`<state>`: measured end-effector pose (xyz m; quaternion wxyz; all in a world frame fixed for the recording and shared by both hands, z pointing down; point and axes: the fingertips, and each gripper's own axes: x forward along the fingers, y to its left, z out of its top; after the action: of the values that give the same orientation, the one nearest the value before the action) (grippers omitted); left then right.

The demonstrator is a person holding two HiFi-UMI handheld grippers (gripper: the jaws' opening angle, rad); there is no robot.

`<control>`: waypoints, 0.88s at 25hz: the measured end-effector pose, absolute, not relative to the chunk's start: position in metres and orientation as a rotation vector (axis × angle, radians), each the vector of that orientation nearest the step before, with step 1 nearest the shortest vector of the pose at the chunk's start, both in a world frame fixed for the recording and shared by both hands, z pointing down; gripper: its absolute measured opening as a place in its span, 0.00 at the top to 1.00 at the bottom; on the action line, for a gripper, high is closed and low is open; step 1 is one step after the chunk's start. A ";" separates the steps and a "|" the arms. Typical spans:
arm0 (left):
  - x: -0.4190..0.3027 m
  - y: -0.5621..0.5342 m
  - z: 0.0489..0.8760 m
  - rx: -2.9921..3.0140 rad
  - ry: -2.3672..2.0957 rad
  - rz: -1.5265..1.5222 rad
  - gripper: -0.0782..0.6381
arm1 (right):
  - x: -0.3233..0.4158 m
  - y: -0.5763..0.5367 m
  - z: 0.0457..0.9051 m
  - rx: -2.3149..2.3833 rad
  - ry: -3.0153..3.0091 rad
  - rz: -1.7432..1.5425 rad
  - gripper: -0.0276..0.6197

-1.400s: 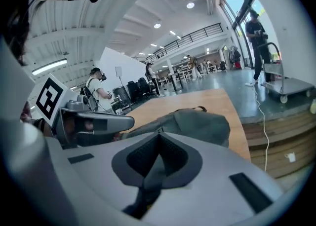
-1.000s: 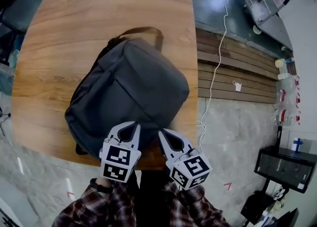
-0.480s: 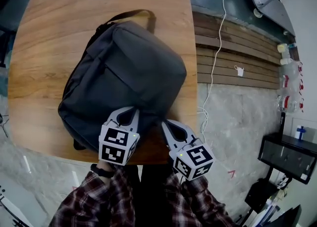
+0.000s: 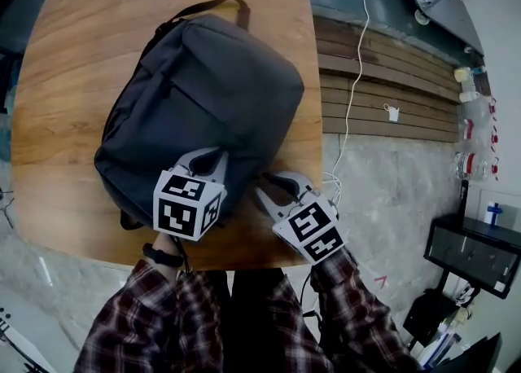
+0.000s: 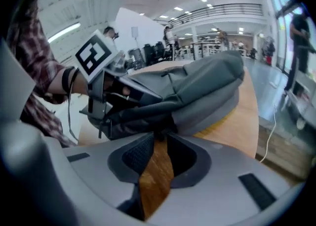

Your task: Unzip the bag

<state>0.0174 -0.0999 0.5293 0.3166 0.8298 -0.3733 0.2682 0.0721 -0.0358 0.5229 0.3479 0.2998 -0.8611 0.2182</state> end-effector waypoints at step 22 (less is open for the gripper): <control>0.017 -0.094 0.515 2.222 -0.872 0.623 0.88 | 0.051 -0.028 0.545 0.195 -2.034 0.553 0.89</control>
<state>0.0166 -0.0939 0.5147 0.3309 0.8500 -0.3336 0.2381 0.0511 -0.0277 0.5452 0.4905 0.0802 -0.8374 0.2276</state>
